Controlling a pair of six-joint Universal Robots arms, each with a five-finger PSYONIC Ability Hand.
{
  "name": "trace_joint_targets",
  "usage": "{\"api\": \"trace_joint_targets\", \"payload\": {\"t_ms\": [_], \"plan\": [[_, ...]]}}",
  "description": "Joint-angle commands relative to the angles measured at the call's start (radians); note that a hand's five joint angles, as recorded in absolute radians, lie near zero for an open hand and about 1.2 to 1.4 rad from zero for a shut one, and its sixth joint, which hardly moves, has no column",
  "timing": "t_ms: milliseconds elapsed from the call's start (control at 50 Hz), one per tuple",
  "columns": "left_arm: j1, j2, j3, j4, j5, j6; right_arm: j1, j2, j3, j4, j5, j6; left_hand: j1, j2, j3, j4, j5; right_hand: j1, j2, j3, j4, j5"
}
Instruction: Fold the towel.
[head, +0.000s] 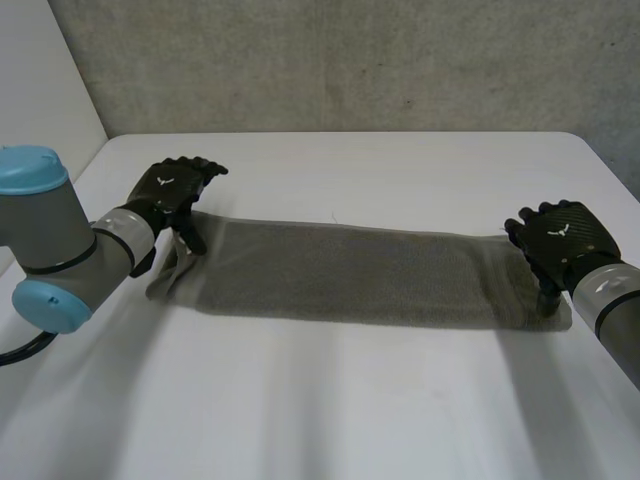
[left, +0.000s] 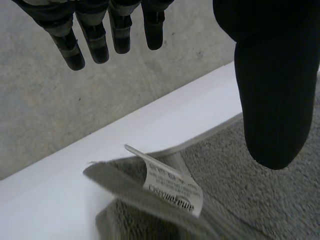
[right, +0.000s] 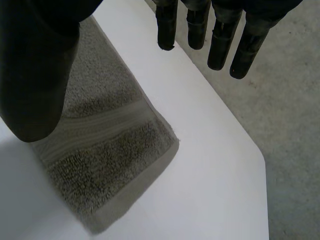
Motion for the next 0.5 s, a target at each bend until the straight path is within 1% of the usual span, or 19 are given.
{"api": "trace_joint_targets", "payload": {"t_ms": [20,100,220,240,260,280,300,340,380,400,440,500], "plan": [[0.001,0.075,-0.096,0.034,-0.028,0.007,-0.065,0.048,0.0,0.0,-0.054,0.002,0.008,0.009,0.008,0.009,-0.002,-0.054,-0.068,-0.073,-0.086,-0.061],[0.001,0.139,-0.181,0.083,-0.05,0.007,-0.112,0.128,-0.015,0.003,-0.108,0.013,0.011,0.011,0.011,0.012,0.001,0.015,0.001,-0.005,-0.017,0.008],[-0.001,0.196,-0.263,0.165,-0.057,0.007,-0.151,0.18,-0.033,0.001,-0.117,0.017,0.011,0.012,0.011,0.012,0.001,0.097,0.083,0.078,0.065,0.09],[-0.002,0.214,-0.292,0.199,-0.057,0.006,-0.151,0.18,-0.033,0.001,-0.117,0.017,0.008,0.009,0.008,0.009,-0.002,0.097,0.083,0.078,0.066,0.09],[-0.002,0.215,-0.292,0.2,-0.057,0.006,-0.154,0.188,-0.038,0.001,-0.117,0.017,0.008,0.009,0.008,0.009,-0.002,0.123,0.109,0.104,0.092,0.117],[-0.005,0.233,-0.33,0.256,-0.057,0.006,-0.154,0.188,-0.038,0.001,-0.117,0.017,0.008,0.009,0.008,0.009,-0.002,0.123,0.11,0.104,0.092,0.117],[-0.005,0.233,-0.33,0.257,-0.057,0.006,-0.157,0.193,-0.04,0.001,-0.119,0.021,0.008,0.009,0.008,0.009,-0.002,0.153,0.139,0.133,0.121,0.146],[-0.012,0.247,-0.361,0.318,-0.059,0.006,-0.16,0.197,-0.041,0.001,-0.119,0.025,0.008,0.009,0.008,0.009,-0.002,0.185,0.171,0.166,0.154,0.179],[-0.015,0.248,-0.369,0.338,-0.062,0.004,-0.161,0.205,-0.046,0.001,-0.12,0.045,0.008,0.009,0.008,0.009,-0.002,0.276,0.262,0.256,0.244,0.269],[-0.016,0.248,-0.373,0.352,-0.065,0.004,-0.161,0.205,-0.046,0.001,-0.12,0.045,0.008,0.009,0.008,0.009,-0.002,0.276,0.262,0.257,0.245,0.27],[-0.016,0.248,-0.376,0.358,-0.065,0.003,-0.163,0.217,-0.05,0.0,-0.122,0.063,0.008,0.009,0.008,0.009,-0.002,0.396,0.382,0.377,0.364,0.389],[-0.016,0.25,-0.379,0.359,-0.067,0.003,-0.163,0.225,-0.053,0.0,-0.128,0.07,0.008,0.009,0.008,0.009,-0.002,0.438,0.424,0.418,0.406,0.431]]}}
